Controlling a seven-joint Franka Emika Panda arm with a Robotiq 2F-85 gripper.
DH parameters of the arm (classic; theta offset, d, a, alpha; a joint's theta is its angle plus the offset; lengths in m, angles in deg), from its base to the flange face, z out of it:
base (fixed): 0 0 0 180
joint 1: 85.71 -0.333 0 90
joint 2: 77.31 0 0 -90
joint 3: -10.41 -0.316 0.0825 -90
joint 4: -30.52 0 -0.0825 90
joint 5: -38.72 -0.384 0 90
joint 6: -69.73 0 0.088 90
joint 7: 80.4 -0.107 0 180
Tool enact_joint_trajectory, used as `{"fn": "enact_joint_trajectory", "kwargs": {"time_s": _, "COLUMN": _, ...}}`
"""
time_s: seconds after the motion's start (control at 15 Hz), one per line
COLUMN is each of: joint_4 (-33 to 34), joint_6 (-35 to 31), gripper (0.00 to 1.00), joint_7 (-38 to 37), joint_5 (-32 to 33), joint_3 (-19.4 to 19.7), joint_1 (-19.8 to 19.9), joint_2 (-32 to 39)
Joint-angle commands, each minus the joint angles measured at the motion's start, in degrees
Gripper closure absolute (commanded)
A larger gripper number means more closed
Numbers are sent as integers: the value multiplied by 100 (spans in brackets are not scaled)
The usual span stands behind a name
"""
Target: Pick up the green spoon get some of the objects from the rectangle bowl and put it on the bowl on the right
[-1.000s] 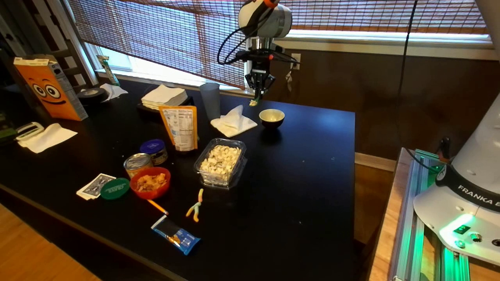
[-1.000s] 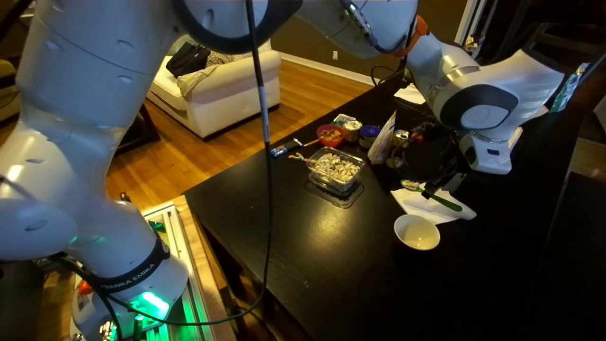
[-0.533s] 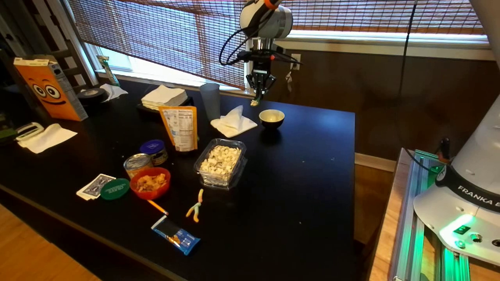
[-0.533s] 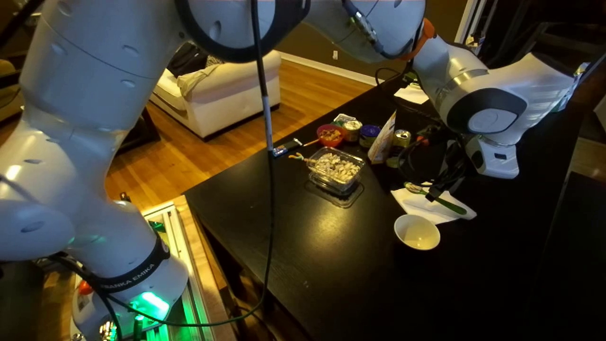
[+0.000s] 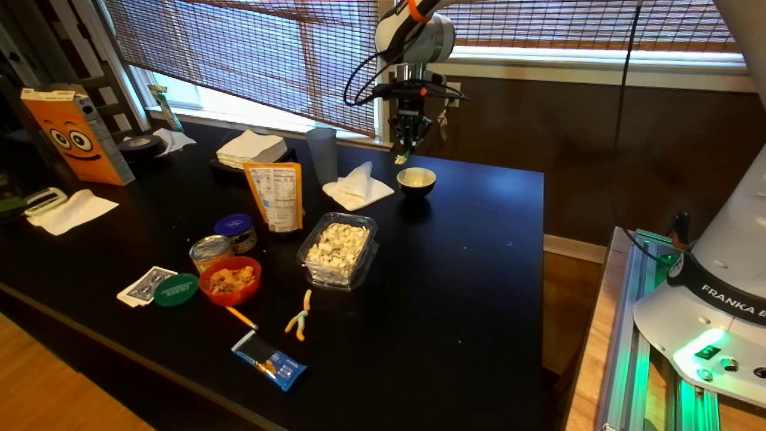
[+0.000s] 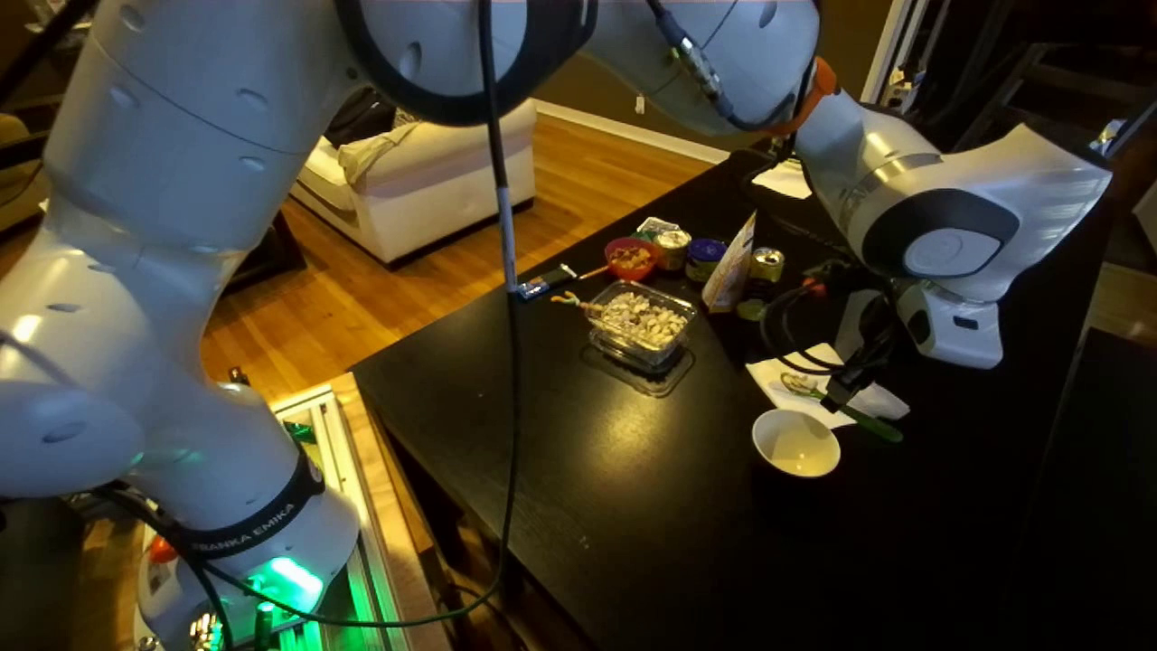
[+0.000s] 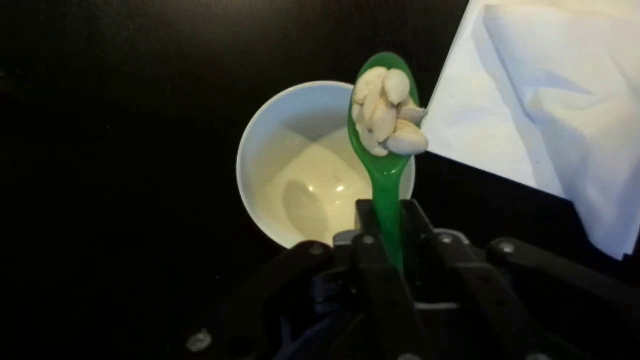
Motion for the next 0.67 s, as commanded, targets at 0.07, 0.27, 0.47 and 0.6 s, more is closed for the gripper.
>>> {"fn": "enact_joint_trajectory", "kwargs": {"time_s": 0.07, "joint_4": 100, "joint_6": -47, "gripper": 96, "joint_7": -479, "joint_5": 298, "joint_3": 207, "joint_1": -9, "joint_2": 186}}
{"fn": "enact_joint_trajectory", "kwargs": {"time_s": 0.27, "joint_4": -47, "joint_6": -352, "gripper": 96, "joint_7": -803, "joint_5": 476, "joint_3": 340, "joint_1": -124, "joint_2": 219}}
{"fn": "enact_joint_trajectory", "kwargs": {"time_s": 0.47, "joint_4": -221, "joint_6": -762, "gripper": 96, "joint_7": -1356, "joint_5": 798, "joint_3": 515, "joint_1": -334, "joint_2": 269}}
{"fn": "enact_joint_trajectory", "kwargs": {"time_s": 0.6, "joint_4": -337, "joint_6": -990, "gripper": 96, "joint_7": -1742, "joint_5": 1054, "joint_3": 649, "joint_1": -487, "joint_2": 293}}
